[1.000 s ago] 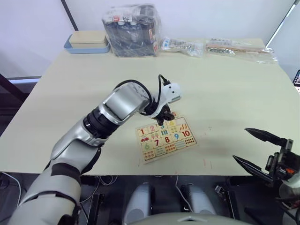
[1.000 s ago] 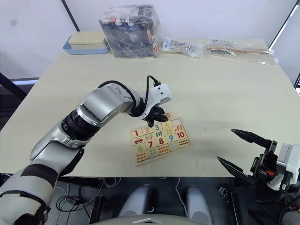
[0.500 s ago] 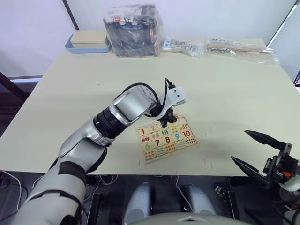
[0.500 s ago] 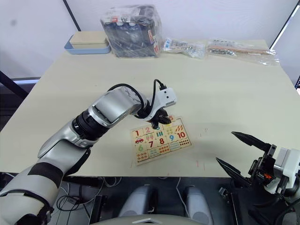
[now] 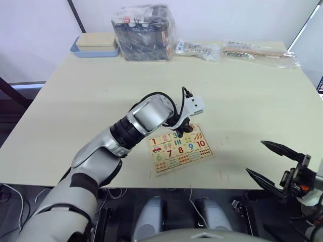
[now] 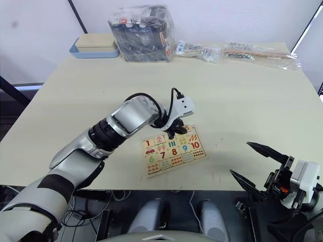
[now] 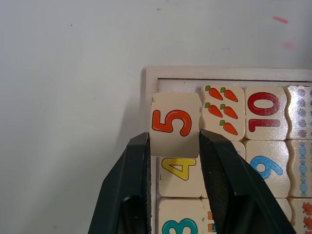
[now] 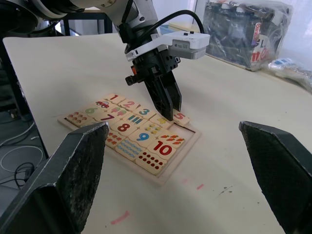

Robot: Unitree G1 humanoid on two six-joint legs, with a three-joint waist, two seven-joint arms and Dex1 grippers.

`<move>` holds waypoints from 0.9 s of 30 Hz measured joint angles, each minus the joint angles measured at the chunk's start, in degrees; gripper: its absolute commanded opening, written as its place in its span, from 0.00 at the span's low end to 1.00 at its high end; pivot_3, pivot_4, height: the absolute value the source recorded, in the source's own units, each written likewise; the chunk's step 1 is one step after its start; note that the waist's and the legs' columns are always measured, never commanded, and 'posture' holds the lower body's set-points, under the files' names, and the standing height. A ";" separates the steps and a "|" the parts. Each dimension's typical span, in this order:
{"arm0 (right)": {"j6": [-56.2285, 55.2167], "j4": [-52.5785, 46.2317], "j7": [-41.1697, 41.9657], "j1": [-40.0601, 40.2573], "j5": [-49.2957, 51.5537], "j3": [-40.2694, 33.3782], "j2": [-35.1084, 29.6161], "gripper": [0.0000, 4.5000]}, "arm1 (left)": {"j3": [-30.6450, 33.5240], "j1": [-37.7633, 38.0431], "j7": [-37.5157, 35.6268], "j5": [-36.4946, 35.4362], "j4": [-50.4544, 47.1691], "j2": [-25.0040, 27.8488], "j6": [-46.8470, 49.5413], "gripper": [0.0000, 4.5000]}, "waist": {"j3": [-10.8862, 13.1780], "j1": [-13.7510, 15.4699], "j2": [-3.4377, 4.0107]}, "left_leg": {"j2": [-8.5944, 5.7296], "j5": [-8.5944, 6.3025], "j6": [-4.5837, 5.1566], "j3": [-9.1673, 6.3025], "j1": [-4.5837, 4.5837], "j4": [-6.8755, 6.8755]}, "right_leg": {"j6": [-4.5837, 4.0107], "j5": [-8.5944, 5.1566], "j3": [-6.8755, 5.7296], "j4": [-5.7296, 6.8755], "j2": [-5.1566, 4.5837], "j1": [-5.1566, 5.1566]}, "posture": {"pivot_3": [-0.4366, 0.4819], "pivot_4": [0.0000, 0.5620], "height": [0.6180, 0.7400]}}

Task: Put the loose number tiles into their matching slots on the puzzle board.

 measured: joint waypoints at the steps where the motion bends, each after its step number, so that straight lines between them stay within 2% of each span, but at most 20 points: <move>1: -0.20 0.00 -0.03 0.00 -0.10 0.01 0.00 1.00 | -0.01 -0.05 -0.04 0.27 0.22 -0.21 -0.03 0.21 | 0.00 0.00 0.00 | 0.00 0.00 0.00 0.00 0.00 0.00 | 0.00 0.00 0.00 0.00 0.00 0.00 | 0.48 0.27 1.00; 10: -0.64 0.00 -1.09 0.01 -0.54 0.28 0.03 1.00 | -2.19 -0.05 -1.43 2.39 0.34 -0.99 -1.11 0.21 | 0.00 -0.01 0.00 | 0.00 0.00 0.00 0.00 0.00 0.00 | 0.00 0.00 0.01 0.00 0.00 0.00 | 0.48 0.27 1.00; 27: -1.68 0.00 -2.35 0.43 -0.94 1.69 0.33 1.00 | -2.32 -0.14 -2.50 4.77 2.11 -2.65 -1.93 0.21 | 0.00 0.00 0.00 | 0.00 0.00 0.00 0.00 0.00 0.00 | 0.00 0.00 0.00 0.00 0.00 0.00 | 0.48 0.27 1.00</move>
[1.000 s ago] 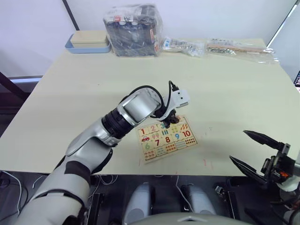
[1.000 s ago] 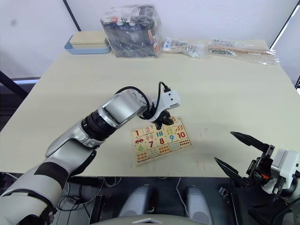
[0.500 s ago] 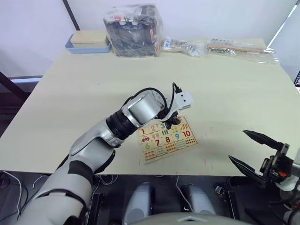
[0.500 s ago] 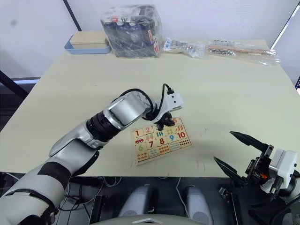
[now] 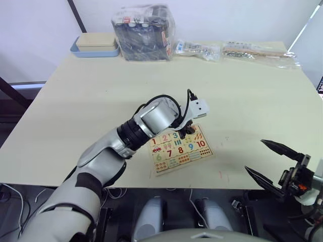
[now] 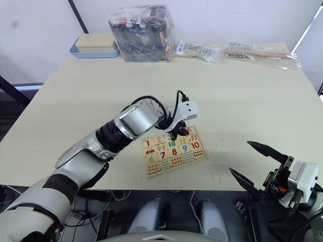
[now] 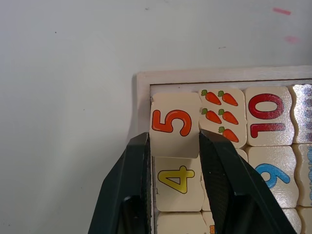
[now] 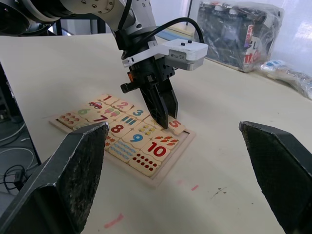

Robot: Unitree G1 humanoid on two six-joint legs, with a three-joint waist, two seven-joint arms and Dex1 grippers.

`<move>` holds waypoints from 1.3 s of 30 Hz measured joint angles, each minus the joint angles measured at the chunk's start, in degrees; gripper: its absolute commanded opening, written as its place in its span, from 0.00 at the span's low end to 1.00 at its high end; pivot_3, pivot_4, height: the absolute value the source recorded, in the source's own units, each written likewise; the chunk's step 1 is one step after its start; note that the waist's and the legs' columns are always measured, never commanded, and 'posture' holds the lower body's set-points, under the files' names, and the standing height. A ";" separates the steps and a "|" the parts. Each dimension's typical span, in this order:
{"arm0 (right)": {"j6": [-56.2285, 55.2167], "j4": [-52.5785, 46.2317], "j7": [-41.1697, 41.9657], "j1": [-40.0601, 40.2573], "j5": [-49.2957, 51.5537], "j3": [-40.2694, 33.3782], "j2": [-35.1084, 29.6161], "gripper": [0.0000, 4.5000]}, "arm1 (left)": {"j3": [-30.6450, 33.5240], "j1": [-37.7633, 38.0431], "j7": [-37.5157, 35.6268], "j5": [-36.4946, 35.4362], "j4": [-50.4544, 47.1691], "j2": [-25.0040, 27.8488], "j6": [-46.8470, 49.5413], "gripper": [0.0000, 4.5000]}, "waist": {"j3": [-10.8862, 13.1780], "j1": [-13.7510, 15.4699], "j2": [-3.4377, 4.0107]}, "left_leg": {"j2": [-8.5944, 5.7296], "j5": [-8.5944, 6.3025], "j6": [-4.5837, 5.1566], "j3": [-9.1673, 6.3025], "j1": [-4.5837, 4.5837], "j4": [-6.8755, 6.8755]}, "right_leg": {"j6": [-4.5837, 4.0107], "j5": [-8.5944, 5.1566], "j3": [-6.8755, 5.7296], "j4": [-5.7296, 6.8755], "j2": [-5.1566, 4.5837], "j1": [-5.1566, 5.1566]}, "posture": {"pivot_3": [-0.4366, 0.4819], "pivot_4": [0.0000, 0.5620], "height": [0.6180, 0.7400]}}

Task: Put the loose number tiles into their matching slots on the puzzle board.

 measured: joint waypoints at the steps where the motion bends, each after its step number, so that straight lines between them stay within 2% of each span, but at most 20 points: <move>1: 0.00 0.00 -0.03 0.00 0.00 0.15 0.00 1.00 | -0.07 -0.04 -0.04 0.22 0.18 -0.13 -0.05 0.21 | 0.00 -0.01 0.00 | 0.00 0.00 0.00 0.00 0.00 0.00 | 0.00 0.00 0.00 0.00 0.00 0.00 | 0.48 0.27 1.00; 39: -0.17 -0.18 -1.69 0.24 -0.57 1.67 0.08 1.00 | -2.08 -0.57 -2.44 4.47 1.64 -1.56 -1.51 0.21 | 0.00 0.01 0.00 | 0.00 0.00 0.00 0.00 0.00 0.01 | 0.00 0.00 0.00 0.01 0.00 0.00 | 0.48 0.27 1.00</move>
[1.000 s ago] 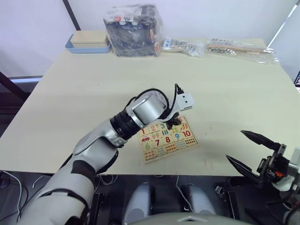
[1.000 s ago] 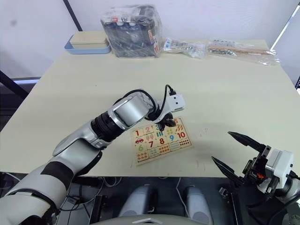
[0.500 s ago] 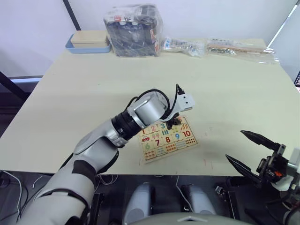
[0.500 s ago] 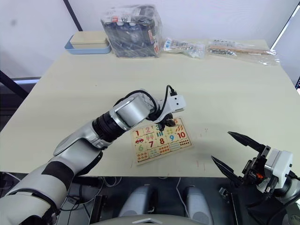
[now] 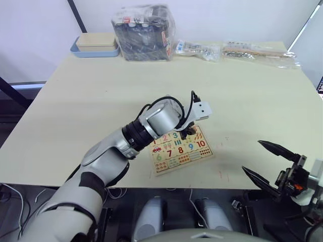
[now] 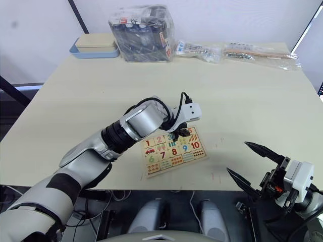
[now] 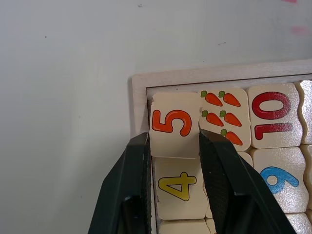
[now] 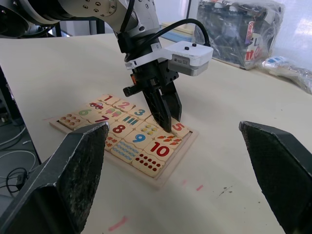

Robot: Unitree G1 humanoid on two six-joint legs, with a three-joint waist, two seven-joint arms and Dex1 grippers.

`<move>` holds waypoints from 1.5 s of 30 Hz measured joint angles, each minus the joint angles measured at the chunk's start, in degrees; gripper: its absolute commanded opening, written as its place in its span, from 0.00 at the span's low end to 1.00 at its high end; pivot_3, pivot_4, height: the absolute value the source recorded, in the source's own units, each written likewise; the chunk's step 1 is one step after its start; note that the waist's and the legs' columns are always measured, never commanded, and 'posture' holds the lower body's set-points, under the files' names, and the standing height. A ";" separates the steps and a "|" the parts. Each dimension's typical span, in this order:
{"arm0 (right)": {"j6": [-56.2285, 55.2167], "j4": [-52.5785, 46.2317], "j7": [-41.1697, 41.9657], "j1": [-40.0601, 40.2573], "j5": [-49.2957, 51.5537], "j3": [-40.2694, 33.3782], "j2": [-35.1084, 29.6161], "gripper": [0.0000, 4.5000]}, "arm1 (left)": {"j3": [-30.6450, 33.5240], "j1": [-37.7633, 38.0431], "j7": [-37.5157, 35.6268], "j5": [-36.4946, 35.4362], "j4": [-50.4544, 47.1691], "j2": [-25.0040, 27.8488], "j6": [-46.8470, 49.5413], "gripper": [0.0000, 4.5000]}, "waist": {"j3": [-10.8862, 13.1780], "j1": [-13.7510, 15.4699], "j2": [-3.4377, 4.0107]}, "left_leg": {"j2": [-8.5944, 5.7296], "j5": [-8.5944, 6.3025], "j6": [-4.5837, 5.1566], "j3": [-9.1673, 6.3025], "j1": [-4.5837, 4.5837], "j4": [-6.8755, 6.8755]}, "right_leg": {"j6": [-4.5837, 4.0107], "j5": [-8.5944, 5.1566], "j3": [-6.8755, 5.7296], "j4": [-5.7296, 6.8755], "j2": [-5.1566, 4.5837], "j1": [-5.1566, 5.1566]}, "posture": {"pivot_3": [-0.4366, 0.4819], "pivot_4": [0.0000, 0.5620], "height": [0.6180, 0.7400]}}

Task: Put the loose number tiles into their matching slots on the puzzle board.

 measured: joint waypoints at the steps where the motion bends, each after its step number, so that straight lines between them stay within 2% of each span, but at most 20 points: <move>1: 0.00 0.00 -0.01 0.00 -0.01 0.00 0.00 1.00 | 0.00 0.00 -0.01 0.10 0.03 -0.02 -0.03 0.21 | 0.00 0.00 0.00 | 0.00 0.00 0.00 0.00 0.00 0.00 | 0.00 0.00 0.00 0.00 0.00 0.00 | 0.48 0.27 1.00; 15: -0.07 0.01 -0.24 -0.01 -0.34 0.00 -0.01 1.00 | 0.00 -0.11 -0.06 0.29 0.48 -0.40 -0.15 0.21 | 0.00 0.01 0.00 | 0.00 0.00 0.00 0.00 0.00 0.00 | 0.00 0.00 0.00 0.00 0.00 0.00 | 0.48 0.27 1.00; 17: -0.15 0.02 -0.28 -0.01 -0.51 0.00 0.00 1.00 | 0.01 -0.11 -0.04 0.29 0.48 -0.42 -0.07 0.44 | 0.00 0.00 0.00 | 0.00 0.00 0.00 0.00 0.00 0.00 | 0.00 0.00 0.00 0.00 0.00 0.00 | 0.48 0.27 1.00; 20: -0.40 0.08 -0.28 -0.01 -0.61 0.03 0.01 1.00 | 0.13 -0.12 0.09 0.34 0.48 -0.49 0.03 0.71 | 0.00 0.00 0.00 | 0.00 0.00 0.00 0.00 0.00 0.00 | 0.00 0.00 0.00 0.00 0.00 0.00 | 0.48 0.27 1.00; 28: -1.16 0.35 -0.29 0.31 -1.18 0.78 0.42 1.00 | 0.85 -0.40 -0.80 -0.19 0.50 -0.14 0.15 0.71 | 0.00 -0.03 0.00 | 0.00 0.00 0.00 0.00 0.00 0.00 | 0.00 0.00 0.00 0.01 0.00 0.00 | 0.48 0.27 1.00; 37: -1.54 0.84 -0.30 0.09 -1.36 1.14 0.49 1.00 | 7.67 -6.69 -10.03 -4.89 0.81 7.27 -3.38 0.71 | -0.01 0.02 0.01 | 0.00 0.00 0.00 0.01 0.00 0.00 | -0.01 0.00 -0.01 0.00 0.00 -0.01 | 0.48 0.27 1.00; 40: -1.57 1.44 -0.30 -0.77 -1.40 1.26 0.49 1.00 | 10.16 -6.36 -10.03 -4.70 3.18 7.02 -9.60 0.71 | -0.01 0.06 0.02 | 0.00 0.00 0.00 0.00 0.01 0.02 | -0.01 0.00 -0.01 0.01 -0.02 0.00 | 0.48 0.27 1.00; 42: -1.57 1.95 -0.27 -1.06 -1.43 1.31 0.48 1.00 | 12.85 -4.14 -9.12 -4.36 5.28 6.41 -18.11 0.71 | -0.01 0.00 0.02 | 0.01 0.00 0.00 0.02 0.01 0.01 | -0.01 0.00 0.01 0.01 -0.02 0.00 | 0.48 0.27 1.00; 45: -1.57 2.11 -0.21 -1.49 -1.43 1.35 0.46 1.00 | 13.46 -2.63 -11.26 -4.28 9.10 6.11 -24.01 0.71 | -0.01 -0.02 0.02 | 0.00 0.00 0.00 0.03 0.01 0.02 | 0.00 0.01 0.01 0.02 0.01 0.00 | 0.48 0.27 1.00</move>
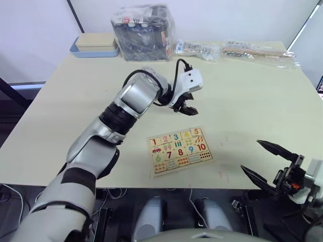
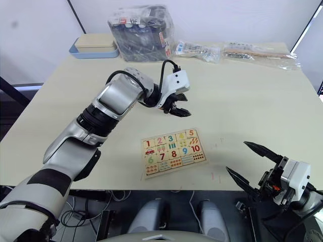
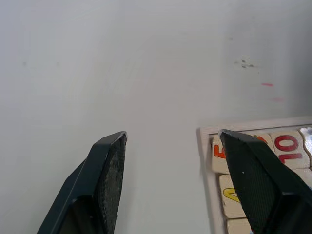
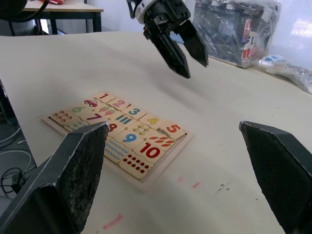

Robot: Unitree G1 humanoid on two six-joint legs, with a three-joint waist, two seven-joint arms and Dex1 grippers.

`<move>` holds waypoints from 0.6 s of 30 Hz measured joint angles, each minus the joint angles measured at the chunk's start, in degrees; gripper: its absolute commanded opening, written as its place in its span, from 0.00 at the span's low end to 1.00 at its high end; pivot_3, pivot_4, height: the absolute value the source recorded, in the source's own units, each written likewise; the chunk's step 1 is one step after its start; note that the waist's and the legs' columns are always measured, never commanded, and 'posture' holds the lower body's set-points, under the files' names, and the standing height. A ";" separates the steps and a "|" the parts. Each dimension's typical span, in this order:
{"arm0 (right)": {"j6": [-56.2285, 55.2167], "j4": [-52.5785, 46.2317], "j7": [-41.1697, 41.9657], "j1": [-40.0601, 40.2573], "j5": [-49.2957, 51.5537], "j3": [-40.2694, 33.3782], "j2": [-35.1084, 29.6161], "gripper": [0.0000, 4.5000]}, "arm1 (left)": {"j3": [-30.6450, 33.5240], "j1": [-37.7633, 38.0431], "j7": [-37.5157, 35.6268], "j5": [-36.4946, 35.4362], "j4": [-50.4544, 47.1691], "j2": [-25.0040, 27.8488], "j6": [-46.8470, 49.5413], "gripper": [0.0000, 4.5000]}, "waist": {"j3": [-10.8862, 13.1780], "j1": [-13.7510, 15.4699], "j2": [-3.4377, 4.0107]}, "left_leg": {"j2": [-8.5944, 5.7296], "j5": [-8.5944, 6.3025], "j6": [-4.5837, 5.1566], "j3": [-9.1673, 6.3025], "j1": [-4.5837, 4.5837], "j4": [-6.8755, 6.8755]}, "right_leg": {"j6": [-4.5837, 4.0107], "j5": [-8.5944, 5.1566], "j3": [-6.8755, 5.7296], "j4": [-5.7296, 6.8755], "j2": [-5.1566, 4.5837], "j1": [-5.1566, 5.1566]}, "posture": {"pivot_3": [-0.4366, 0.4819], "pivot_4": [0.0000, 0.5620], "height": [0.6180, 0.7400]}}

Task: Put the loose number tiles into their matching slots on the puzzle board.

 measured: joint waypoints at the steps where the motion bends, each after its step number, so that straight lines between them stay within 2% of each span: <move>1: 0.00 0.01 0.06 -0.15 0.00 0.01 -0.02 1.00 | 0.31 0.81 -0.64 0.20 1.62 -0.21 -3.33 0.71 | 0.00 0.00 0.00 | 0.00 0.00 0.00 0.00 0.00 0.00 | 0.00 0.00 0.00 0.00 0.00 0.00 | 0.48 0.27 1.00; 5: 0.01 0.01 0.42 -0.36 0.03 0.00 -0.35 1.00 | 0.77 2.53 -1.66 1.01 5.81 -1.28 -11.38 0.71 | 0.00 0.11 0.00 | -0.01 0.00 0.00 -0.01 -0.01 0.02 | 0.05 0.03 -0.01 0.00 -0.01 0.01 | 0.48 0.27 1.00; 6: 0.02 0.01 0.47 -0.37 0.04 0.00 -0.46 1.00 | 0.86 2.78 -1.82 1.39 7.05 -1.73 -12.91 0.67 | 0.00 0.13 -0.01 | -0.02 0.00 0.00 -0.01 -0.02 0.02 | 0.07 0.04 -0.01 -0.01 -0.01 0.01 | 0.48 0.27 1.00; 8: 0.02 0.01 0.49 -0.30 0.06 0.01 -0.49 1.00 | 0.86 3.01 -1.88 2.35 8.79 -2.20 -15.23 0.54 | 0.00 0.05 -0.01 | -0.03 0.00 0.00 -0.01 -0.02 0.02 | 0.21 0.12 -0.01 0.00 0.00 0.01 | 0.48 0.27 1.00; 11: 0.02 0.01 0.51 0.06 0.09 0.00 -0.49 1.00 | 0.90 3.44 -3.21 3.20 9.35 -2.06 -17.38 0.20 | 0.00 0.00 -0.01 | -0.02 0.00 0.00 -0.01 -0.01 0.01 | 0.21 0.12 -0.01 0.00 0.01 0.01 | 0.48 0.27 1.00; 12: 0.02 0.01 0.50 0.12 0.11 0.00 -0.49 1.00 | 0.90 3.93 -3.72 3.67 9.35 -1.83 -18.32 0.06 | 0.00 -0.01 0.00 | -0.02 0.00 0.00 -0.01 -0.01 0.01 | 0.21 0.12 -0.01 0.00 0.01 0.01 | 0.48 0.27 1.00; 13: 0.02 0.01 0.50 0.22 0.12 0.00 -0.49 1.00 | 0.89 4.54 -4.09 4.26 9.41 -1.58 -19.13 0.02 | 0.00 -0.04 0.00 | -0.01 0.00 0.00 -0.01 -0.01 0.01 | 0.21 0.12 0.00 0.00 0.01 0.01 | 0.48 0.27 1.00; 18: 0.02 0.01 0.49 0.26 0.13 0.00 -0.49 1.00 | 0.87 6.25 -5.10 6.77 10.83 -1.31 -21.39 0.02 | 0.00 0.08 0.00 | -0.02 0.00 0.00 -0.01 -0.02 0.02 | 0.22 0.13 -0.02 0.01 0.01 0.01 | 0.48 0.27 1.00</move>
